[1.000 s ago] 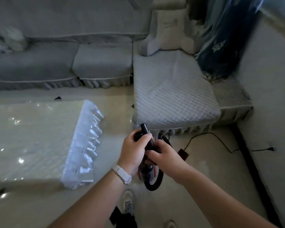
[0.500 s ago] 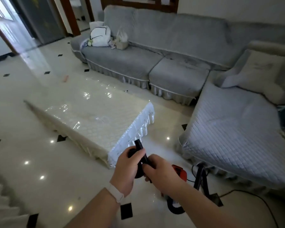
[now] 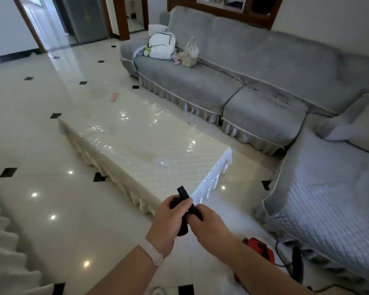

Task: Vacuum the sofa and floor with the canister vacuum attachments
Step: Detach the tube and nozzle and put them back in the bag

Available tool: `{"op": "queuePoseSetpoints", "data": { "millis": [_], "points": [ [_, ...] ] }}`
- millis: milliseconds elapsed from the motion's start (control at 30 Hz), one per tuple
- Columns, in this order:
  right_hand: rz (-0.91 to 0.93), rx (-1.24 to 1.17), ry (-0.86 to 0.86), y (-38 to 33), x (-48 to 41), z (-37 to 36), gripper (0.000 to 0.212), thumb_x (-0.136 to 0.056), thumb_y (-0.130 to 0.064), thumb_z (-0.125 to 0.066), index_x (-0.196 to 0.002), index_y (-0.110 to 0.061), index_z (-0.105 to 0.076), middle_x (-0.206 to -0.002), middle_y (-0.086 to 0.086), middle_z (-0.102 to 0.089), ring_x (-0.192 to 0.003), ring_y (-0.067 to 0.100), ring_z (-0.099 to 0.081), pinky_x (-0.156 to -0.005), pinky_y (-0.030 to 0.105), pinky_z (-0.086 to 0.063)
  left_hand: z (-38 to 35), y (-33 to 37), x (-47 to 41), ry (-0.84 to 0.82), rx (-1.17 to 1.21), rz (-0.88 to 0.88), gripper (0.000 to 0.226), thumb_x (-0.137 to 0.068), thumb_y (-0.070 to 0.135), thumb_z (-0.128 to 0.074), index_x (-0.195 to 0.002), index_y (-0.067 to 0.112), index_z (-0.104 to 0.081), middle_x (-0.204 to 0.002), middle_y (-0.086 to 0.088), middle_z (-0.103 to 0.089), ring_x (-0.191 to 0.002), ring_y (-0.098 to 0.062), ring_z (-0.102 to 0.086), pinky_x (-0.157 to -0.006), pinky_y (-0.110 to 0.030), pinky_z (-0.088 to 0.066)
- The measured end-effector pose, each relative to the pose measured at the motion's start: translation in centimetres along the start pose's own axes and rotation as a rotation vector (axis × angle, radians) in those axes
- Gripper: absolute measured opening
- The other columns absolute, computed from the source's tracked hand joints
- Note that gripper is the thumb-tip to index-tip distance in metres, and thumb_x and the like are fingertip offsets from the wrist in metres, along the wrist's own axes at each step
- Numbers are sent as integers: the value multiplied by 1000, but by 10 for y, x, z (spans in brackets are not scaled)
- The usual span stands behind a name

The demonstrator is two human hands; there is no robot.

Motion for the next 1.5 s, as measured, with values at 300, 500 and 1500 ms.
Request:
{"op": "queuePoseSetpoints", "data": {
  "millis": [300, 500, 1500],
  "points": [
    [25, 7, -16, -54, -52, -32, 23, -96, -26, -51, -75, -19, -44, -60, -11, -40, -48, 4, -33, -52, 20, -31, 51, 31, -50, 2, 47, 19, 21, -90, 23, -72, -96, 3, -70, -78, -10, -67, -71, -21, -61, -63, -32, -47],
    [15, -6, -61, -72, -105, -48, 22, -96, -21, -50, -75, -16, -44, -60, -10, -41, -49, 5, -35, -50, 19, -32, 73, 44, -92, 46, 40, 50, 24, -90, 28, -72, -99, 6, -71, -83, -10, -70, -74, -20, -66, -65, -31, -52],
    [-510, -89, -129, 28, -501, -14, 17, -96, -31, -53, -87, -18, -56, -68, -5, -52, -57, 12, -45, -54, 27, -35, 32, -29, -502, 60, -200, 535, 15, -92, 24, -70, -95, 11, -74, -80, -8, -74, -68, -18, -64, -53, -28, -47]
  ]
}}
Point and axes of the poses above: each hand's wrist, its own x-axis away from the middle knuckle, its own z-axis out of the back of the hand, y = z × x, the point moved 6 cm from there along -x, towards the middle knuckle
